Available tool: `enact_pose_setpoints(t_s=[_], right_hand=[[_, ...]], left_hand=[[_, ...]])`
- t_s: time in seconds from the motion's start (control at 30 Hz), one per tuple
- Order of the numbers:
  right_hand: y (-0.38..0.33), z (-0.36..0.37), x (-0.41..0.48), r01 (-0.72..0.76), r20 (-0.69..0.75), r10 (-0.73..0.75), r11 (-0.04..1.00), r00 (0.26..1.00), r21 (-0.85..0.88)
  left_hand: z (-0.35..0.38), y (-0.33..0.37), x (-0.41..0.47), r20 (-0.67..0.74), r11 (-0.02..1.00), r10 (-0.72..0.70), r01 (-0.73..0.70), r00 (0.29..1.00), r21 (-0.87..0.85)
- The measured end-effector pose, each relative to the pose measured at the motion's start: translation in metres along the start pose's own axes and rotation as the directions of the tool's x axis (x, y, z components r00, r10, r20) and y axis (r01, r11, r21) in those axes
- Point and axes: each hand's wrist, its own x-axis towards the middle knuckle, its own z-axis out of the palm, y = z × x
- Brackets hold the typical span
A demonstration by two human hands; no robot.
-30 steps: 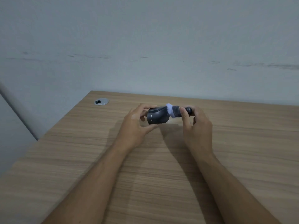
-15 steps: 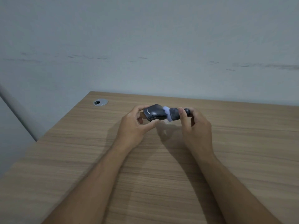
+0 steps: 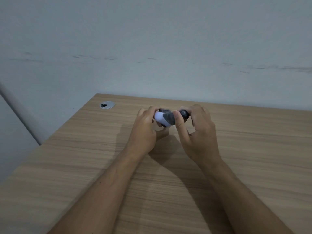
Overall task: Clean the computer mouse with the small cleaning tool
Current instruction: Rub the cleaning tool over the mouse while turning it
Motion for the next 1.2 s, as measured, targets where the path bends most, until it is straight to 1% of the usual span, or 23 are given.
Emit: enact_pose_setpoints(t_s=[0.07,0.17,0.23,0.37,0.43,0.5,0.57,0.63,0.77,0.83,0.93,1.03,1.1,1.2], right_hand=[[-0.003,0.003,0.002,0.036,-0.008,-0.036,0.999,0.999,-0.032],[-0.001,0.002,0.001,0.023,-0.043,-0.026,0.998,0.999,-0.062],[0.002,0.001,0.0,0.04,-0.011,-0.041,0.997,0.999,-0.064],[0.006,0.002,-0.003,0.059,0.087,-0.055,0.998,0.995,-0.037],[0.005,0.003,-0.002,0.064,0.091,-0.06,0.997,0.994,-0.043],[0.003,0.004,-0.001,0.065,0.062,-0.061,0.996,0.996,-0.064],[0.004,0.004,0.0,0.02,0.013,-0.02,0.997,1.0,-0.075],[0.008,0.003,-0.001,-0.058,-0.016,0.057,0.996,0.998,-0.073],[0.02,0.001,-0.006,-0.155,0.044,0.156,0.988,0.987,-0.009],[0.026,0.003,-0.009,-0.201,0.066,0.201,0.979,0.977,0.008],[0.039,0.005,-0.01,-0.327,0.026,0.327,0.945,0.945,0.002],[0.047,-0.001,-0.008,-0.405,-0.006,0.405,0.914,0.914,0.017],[0.043,-0.004,-0.007,-0.41,-0.024,0.411,0.911,0.911,0.049],[0.028,-0.001,-0.008,-0.307,0.012,0.307,0.95,0.952,0.06]], left_hand=[[0.0,-0.001,0.001,0.005,0.999,0.042,-0.042,0.999,0.027],[-0.001,-0.001,0.002,0.011,0.995,0.082,-0.082,0.997,0.059],[-0.002,0.0,0.004,0.009,0.993,0.091,-0.092,0.996,0.076],[-0.007,-0.004,0.003,0.012,0.997,0.032,-0.033,0.999,0.063],[-0.008,-0.006,0.003,0.009,0.998,0.013,-0.014,1.0,0.055],[-0.006,-0.005,0.003,-0.009,0.997,0.033,-0.032,0.999,0.064],[-0.005,-0.002,0.003,-0.035,0.996,0.067,-0.065,0.997,0.065],[-0.004,-0.002,0.002,-0.056,0.997,0.066,-0.063,0.996,0.045],[-0.004,-0.003,-0.002,-0.014,0.998,-0.057,0.057,0.998,-0.018],[-0.004,-0.004,-0.003,-0.003,0.986,-0.126,0.125,0.992,-0.114],[-0.006,-0.003,-0.004,0.041,0.932,-0.229,0.231,0.973,-0.279],[-0.006,-0.003,-0.004,0.067,0.901,-0.276,0.282,0.959,-0.33],[-0.004,-0.002,-0.005,0.074,0.895,-0.295,0.303,0.953,-0.328],[-0.001,-0.003,-0.007,0.081,0.907,-0.29,0.301,0.954,-0.296]])
